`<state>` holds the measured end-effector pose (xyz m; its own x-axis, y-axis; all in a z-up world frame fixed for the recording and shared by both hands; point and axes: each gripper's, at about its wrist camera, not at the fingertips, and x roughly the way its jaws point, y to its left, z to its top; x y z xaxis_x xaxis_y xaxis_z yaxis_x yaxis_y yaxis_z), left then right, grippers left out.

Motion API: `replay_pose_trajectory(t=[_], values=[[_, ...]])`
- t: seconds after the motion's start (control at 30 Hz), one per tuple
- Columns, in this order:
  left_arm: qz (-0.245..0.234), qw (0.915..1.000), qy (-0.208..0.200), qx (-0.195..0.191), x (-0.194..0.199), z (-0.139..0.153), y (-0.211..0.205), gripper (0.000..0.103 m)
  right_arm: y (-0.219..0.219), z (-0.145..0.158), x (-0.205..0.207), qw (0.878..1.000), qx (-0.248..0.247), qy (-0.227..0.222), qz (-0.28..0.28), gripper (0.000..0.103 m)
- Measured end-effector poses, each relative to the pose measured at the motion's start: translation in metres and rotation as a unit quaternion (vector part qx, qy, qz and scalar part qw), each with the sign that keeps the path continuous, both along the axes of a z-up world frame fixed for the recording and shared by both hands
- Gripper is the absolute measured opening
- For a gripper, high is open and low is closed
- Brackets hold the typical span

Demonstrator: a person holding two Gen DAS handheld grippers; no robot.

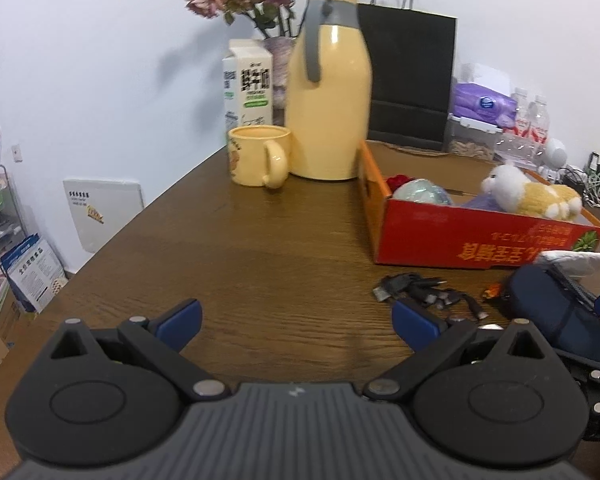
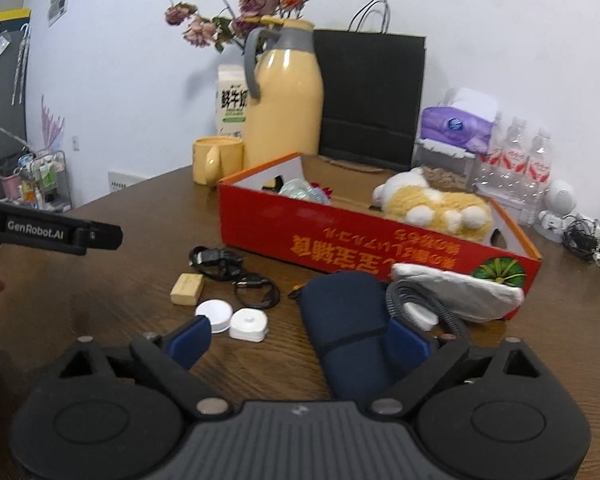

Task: Organize objects
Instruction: 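Move the right gripper to a small white cap and grasp it, then grasp the black cable with the left gripper while the right lifts the white cap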

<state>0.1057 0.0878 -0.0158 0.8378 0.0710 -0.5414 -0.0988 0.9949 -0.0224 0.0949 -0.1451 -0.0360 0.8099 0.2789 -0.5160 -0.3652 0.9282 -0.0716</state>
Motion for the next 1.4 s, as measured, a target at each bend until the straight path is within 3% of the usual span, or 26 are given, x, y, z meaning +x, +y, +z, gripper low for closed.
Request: replay_pose_trajectory(t=[0.1, 0.2, 0.47, 0.67, 0.8, 0.87, 1.23, 1.4], values=[[0.001, 1.0000, 0.003, -0.007, 0.002, -0.004, 0.009, 0.103, 0.011, -0.004, 0.006, 1.000, -0.004, 0.013, 0.016, 0.068], [-0.003, 0.9998, 0.002, -0.019, 0.003, -0.006, 0.015, 0.103, 0.023, -0.009, 0.014, 0.999, -0.010, 0.026, 0.032, 0.054], [-0.012, 0.9994, 0.000, -0.034, 0.004, -0.010, 0.019, 0.103, 0.036, -0.017, 0.032, 0.998, -0.025, 0.046, 0.027, 0.038], [-0.010, 0.9991, 0.002, -0.042, 0.006, -0.012, 0.019, 0.103, 0.042, -0.022, 0.039, 0.997, -0.026, 0.056, 0.035, 0.037], [-0.008, 0.9992, 0.004, -0.038, 0.006, -0.014, 0.017, 0.103, 0.040, -0.024, 0.043, 0.997, -0.008, 0.060, 0.039, 0.025], [-0.008, 0.9994, 0.008, -0.034, 0.007, -0.016, 0.015, 0.103, 0.040, -0.025, 0.041, 0.998, -0.005, 0.056, 0.040, 0.025], [-0.010, 0.9996, 0.026, -0.007, 0.019, -0.014, 0.000, 0.103, 0.029, -0.013, 0.025, 0.999, 0.016, -0.011, 0.034, 0.025], [-0.049, 0.9982, 0.035, 0.005, 0.032, -0.007, -0.024, 0.103, 0.006, 0.000, 0.025, 0.998, 0.049, -0.039, -0.002, 0.025]])
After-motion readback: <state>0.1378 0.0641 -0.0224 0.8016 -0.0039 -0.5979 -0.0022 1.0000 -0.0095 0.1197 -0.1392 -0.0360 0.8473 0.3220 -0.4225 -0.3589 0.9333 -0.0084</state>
